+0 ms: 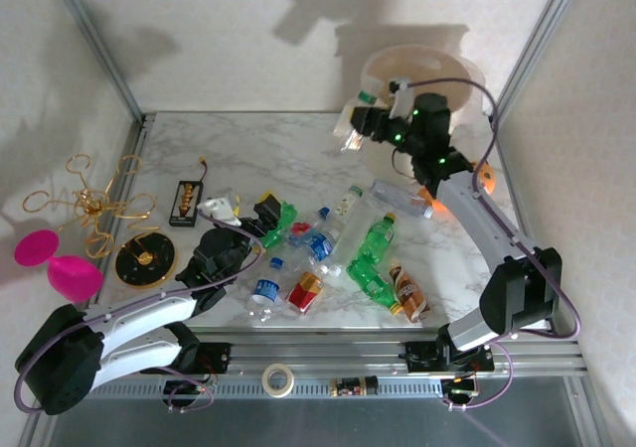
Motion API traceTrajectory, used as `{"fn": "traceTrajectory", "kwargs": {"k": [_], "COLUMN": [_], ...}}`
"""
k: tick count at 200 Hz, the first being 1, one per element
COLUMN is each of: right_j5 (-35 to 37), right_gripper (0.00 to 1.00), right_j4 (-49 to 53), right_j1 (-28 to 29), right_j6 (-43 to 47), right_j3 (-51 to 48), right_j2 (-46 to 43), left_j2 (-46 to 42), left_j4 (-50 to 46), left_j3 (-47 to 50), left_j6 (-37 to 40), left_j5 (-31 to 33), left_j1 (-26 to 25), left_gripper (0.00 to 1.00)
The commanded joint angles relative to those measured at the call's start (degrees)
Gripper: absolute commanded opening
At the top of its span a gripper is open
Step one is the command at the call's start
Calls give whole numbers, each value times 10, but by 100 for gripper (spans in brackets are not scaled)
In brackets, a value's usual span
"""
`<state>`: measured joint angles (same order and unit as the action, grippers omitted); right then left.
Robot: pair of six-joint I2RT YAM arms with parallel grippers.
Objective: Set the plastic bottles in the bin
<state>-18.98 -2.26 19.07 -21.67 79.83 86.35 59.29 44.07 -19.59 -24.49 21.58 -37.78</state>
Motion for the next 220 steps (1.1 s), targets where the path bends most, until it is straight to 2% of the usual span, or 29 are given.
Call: {"fn": "traceTrajectory", "kwargs": {"k": [1,51,96,123,168,192,220], "right_j5": [57,138,202,212,190,179,181], "right_gripper": [44,44,44,45,45,50,66], "right_j4": [33,20,2,16,59,83,94], "right_j1": [-31,-99,-118,-120,-120,-120,-120], "right_j6": [35,52,77,90,95,95,95], "right_j3": [64,155,178,190,238,271,288], "right_j2": [-13,21,76,123,200,231,237], "left_j2": [1,19,17,14,9,7,4], "left_j4": [-11,-14,-26,-32,-42,-48,-53], "left_j3": [14,21,21,22,21,19,19], "left_j6": [-38,-57,-59,-58,-56,-55,-54], "left_j5": [5,-17,-19,-20,-19,-16,-13], "left_j1": [19,35,37,38,39,41,42], "left_gripper": [100,100,100,100,99,100,100]}}
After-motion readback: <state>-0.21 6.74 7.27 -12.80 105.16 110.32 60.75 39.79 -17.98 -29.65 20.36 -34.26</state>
